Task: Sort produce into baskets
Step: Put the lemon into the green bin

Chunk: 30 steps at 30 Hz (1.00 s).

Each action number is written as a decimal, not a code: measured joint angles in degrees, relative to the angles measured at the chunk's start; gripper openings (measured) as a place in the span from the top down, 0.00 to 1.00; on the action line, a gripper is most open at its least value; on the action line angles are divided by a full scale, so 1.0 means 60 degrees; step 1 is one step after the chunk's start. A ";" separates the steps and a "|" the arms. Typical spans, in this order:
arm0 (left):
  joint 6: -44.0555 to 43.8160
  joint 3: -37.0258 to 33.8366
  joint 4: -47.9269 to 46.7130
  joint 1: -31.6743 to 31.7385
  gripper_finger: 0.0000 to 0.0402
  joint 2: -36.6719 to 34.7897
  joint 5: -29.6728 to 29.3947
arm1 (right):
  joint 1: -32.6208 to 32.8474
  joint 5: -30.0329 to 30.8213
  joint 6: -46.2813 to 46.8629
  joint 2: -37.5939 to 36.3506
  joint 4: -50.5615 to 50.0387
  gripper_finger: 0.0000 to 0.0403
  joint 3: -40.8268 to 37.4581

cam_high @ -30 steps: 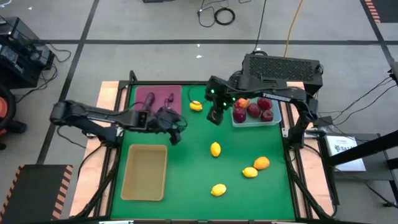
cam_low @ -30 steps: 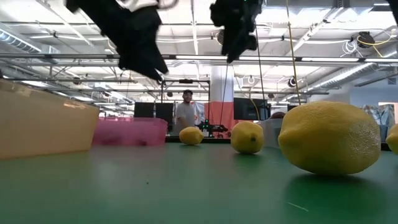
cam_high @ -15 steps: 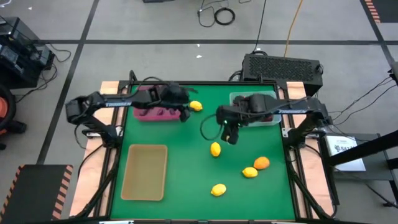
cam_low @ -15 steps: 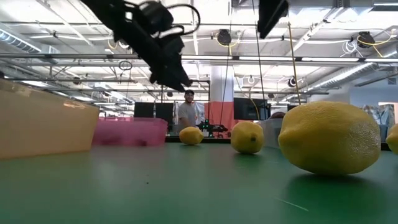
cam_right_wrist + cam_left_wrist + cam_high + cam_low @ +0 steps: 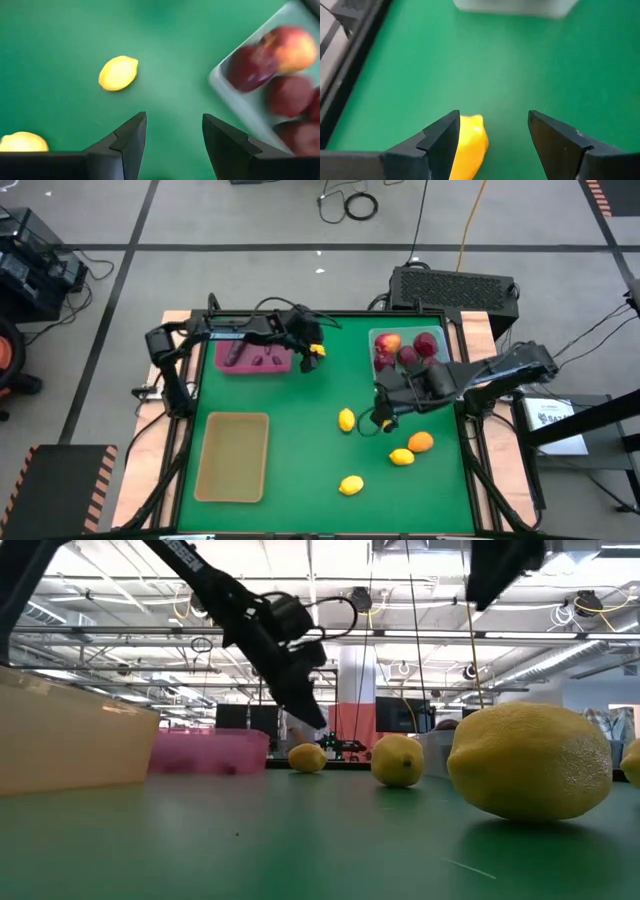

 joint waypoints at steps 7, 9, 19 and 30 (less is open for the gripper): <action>0.1324 0.0636 -0.1155 0.0000 0.40 0.0739 -0.0588 | 0.1045 -0.0068 0.2219 -0.0751 0.1924 0.54 -0.2272; 0.1630 0.0755 -0.1207 0.0000 0.40 0.0877 -0.0949 | 0.1272 -0.0081 0.2656 -0.0849 0.2473 0.54 -0.2753; 0.2462 0.0833 -0.1671 -0.0007 0.40 0.1101 -0.2175 | 0.1865 -0.0345 0.3222 -0.0912 0.4429 0.54 -0.3951; 0.1436 0.0847 -0.2041 -0.0208 0.40 0.1143 -0.2224 | 0.1907 -0.0341 0.2944 -0.0912 0.4481 0.54 -0.3959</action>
